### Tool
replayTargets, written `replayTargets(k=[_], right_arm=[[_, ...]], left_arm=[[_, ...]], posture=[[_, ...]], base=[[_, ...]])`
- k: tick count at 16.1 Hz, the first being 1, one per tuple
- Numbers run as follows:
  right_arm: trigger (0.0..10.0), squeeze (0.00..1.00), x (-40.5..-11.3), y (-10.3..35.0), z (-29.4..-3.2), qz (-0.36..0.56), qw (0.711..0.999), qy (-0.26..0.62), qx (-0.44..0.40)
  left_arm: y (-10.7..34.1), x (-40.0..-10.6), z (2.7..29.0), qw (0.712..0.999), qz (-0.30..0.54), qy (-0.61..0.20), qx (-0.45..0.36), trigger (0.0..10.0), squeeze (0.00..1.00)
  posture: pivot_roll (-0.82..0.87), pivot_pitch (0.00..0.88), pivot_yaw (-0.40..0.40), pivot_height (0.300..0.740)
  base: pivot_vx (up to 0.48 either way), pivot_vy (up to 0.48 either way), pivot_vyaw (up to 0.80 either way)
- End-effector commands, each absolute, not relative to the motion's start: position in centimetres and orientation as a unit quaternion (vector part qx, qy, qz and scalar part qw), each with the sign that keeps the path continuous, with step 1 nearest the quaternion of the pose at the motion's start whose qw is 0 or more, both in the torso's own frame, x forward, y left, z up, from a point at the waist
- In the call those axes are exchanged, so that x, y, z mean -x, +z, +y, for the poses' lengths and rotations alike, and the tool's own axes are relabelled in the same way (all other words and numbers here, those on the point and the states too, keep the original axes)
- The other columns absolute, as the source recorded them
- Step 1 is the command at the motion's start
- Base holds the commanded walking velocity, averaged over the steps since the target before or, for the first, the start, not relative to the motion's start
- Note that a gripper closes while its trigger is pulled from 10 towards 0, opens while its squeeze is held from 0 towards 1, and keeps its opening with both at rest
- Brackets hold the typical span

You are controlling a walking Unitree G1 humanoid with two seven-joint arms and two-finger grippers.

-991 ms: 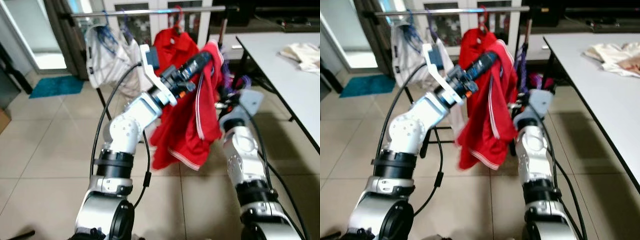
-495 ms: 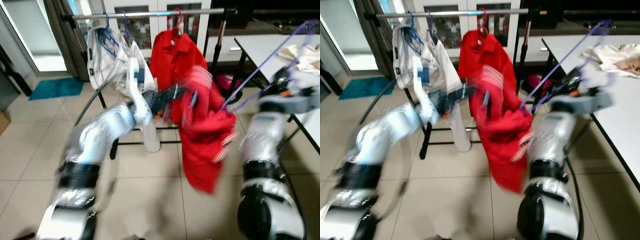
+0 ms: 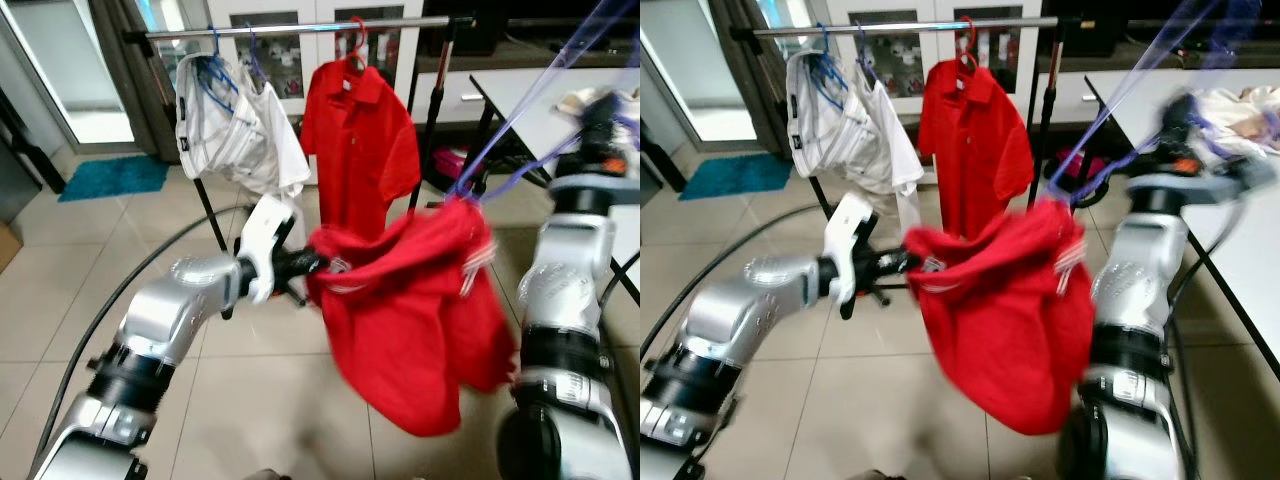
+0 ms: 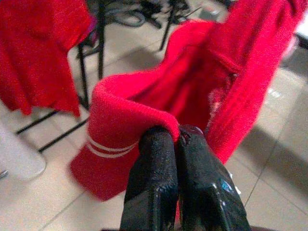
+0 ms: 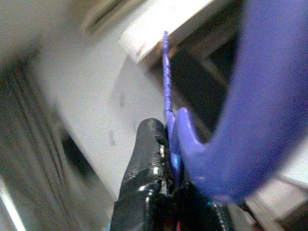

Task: Hang hanger

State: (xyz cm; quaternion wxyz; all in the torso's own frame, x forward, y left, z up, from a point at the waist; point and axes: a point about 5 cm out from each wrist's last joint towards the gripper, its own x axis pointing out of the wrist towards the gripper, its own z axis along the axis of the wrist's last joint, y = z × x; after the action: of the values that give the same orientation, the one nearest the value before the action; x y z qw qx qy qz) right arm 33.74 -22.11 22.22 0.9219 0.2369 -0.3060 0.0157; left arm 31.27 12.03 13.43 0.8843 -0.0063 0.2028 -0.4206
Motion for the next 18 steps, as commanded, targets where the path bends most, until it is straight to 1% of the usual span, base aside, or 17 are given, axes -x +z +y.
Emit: replayTargets(k=[1,2,3,4,5,6,7,8,9,10,11,12,14,15,16,17,18], right_arm=[[0.0,0.0,-33.8,23.0,-20.3,-0.302,0.941,0.05,-0.141],[0.0,0.0,-33.3,20.4,-17.5,-0.238,0.96,0.145,0.004],[0.0,0.0,-32.9,18.7,-16.6,-0.199,0.963,0.177,0.035],[0.0,0.0,-32.5,16.4,-15.8,-0.138,0.966,0.204,0.076],[0.0,0.0,-31.2,11.6,-14.3,-0.001,0.938,0.305,0.168],[0.0,0.0,-30.8,10.3,-13.9,0.028,0.935,0.312,0.168],[0.0,0.0,-31.5,9.3,-13.8,0.041,0.967,0.233,0.091],[0.0,0.0,-32.5,9.4,-13.9,0.039,0.984,0.168,0.033],[0.0,0.0,-34.2,10.4,-13.9,0.019,0.995,0.099,-0.022],[0.0,0.0,-36.0,12.5,-13.7,-0.029,0.993,0.042,-0.103],[0.0,0.0,-37.4,14.9,-13.8,-0.078,0.984,0.004,-0.157],[0.0,0.0,-38.1,16.7,-14.1,-0.115,0.977,-0.009,-0.179],[0.0,0.0,-39.7,21.1,-16.3,-0.191,0.95,-0.039,-0.243],[0.0,0.0,-40.3,24.5,-17.6,-0.246,0.921,-0.031,-0.3],[0.0,0.0,-40.3,27.3,-18.7,-0.301,0.894,-0.017,-0.332],[0.0,0.0,-40.1,28.3,-19.4,-0.328,0.883,-0.013,-0.335],[0.0,0.0,-39.5,29.7,-21.6,-0.378,0.85,-0.021,-0.367]], left_arm=[[13.8,-31.7,12.6,0.895,0.191,-0.403,-0.013,0.0,0.0],[15.1,-33.4,13.7,0.931,0.127,-0.342,-0.006,0.0,0.0],[17.0,-34.2,14.0,0.942,0.067,-0.328,0.028,0.0,0.0],[19.8,-34.9,13.9,0.939,0.0,-0.333,0.087,0.0,0.0],[22.8,-35.4,13.5,0.925,-0.06,-0.346,0.145,0.0,0.0],[23.7,-35.4,13.1,0.918,-0.078,-0.354,0.164,0.0,0.0],[25.3,-34.9,11.2,0.895,-0.095,-0.392,0.189,0.0,0.0],[25.8,-34.2,9.7,0.877,-0.085,-0.429,0.198,0.0,0.0],[25.6,-33.4,8.0,0.862,-0.049,-0.459,0.21,0.0,0.0],[24.4,-32.9,6.5,0.856,-0.014,-0.477,0.198,0.0,0.0],[23.4,-32.7,5.7,0.855,0.019,-0.477,0.201,0.0,0.0],[22.9,-32.5,5.3,0.853,0.037,-0.479,0.207,0.0,0.0],[22.0,-31.8,5.2,0.844,0.079,-0.488,0.206,0.0,0.0],[20.7,-31.8,5.7,0.851,0.104,-0.478,0.191,0.0,0.0],[19.2,-32.3,6.7,0.872,0.123,-0.445,0.16,0.0,0.0],[18.6,-32.5,7.4,0.881,0.131,-0.433,0.142,0.0,0.0],[17.4,-32.1,8.4,0.884,0.153,-0.426,0.117,0.0,0.0]], posture=[[-0.2,0.0,0.083,0.74],[-0.2,0.0,0.077,0.74],[-0.2,0.0,0.073,0.74],[-0.2,0.0,0.07,0.74],[-0.2,0.0,0.064,0.74],[-0.2,0.0,0.063,0.74],[-0.2,0.0,0.06,0.74],[-0.2,0.0,0.063,0.74],[-0.2,0.0,0.073,0.74],[-0.2,0.0,0.078,0.74],[-0.19,0.0,0.08,0.74],[-0.19,0.0,0.083,0.74],[-0.17,0.0,0.079,0.74],[-0.17,0.0,0.076,0.74],[-0.17,0.0,0.075,0.74],[-0.18,0.0,0.077,0.74],[-0.18,0.0,0.081,0.74]], base=[[0.0,0.0,0.0],[0.0,0.0,0.0],[0.0,0.0,0.0],[0.0,0.0,0.0],[0.0,0.0,0.0],[0.0,0.0,0.0],[0.0,0.0,0.0],[0.0,0.0,0.0],[0.0,0.0,0.0],[0.0,0.0,0.0],[0.0,0.0,0.0],[0.0,0.0,0.0],[0.0,0.0,0.0],[0.0,0.0,0.0],[0.0,0.0,0.0],[0.0,0.0,0.0],[0.0,0.0,0.0]])
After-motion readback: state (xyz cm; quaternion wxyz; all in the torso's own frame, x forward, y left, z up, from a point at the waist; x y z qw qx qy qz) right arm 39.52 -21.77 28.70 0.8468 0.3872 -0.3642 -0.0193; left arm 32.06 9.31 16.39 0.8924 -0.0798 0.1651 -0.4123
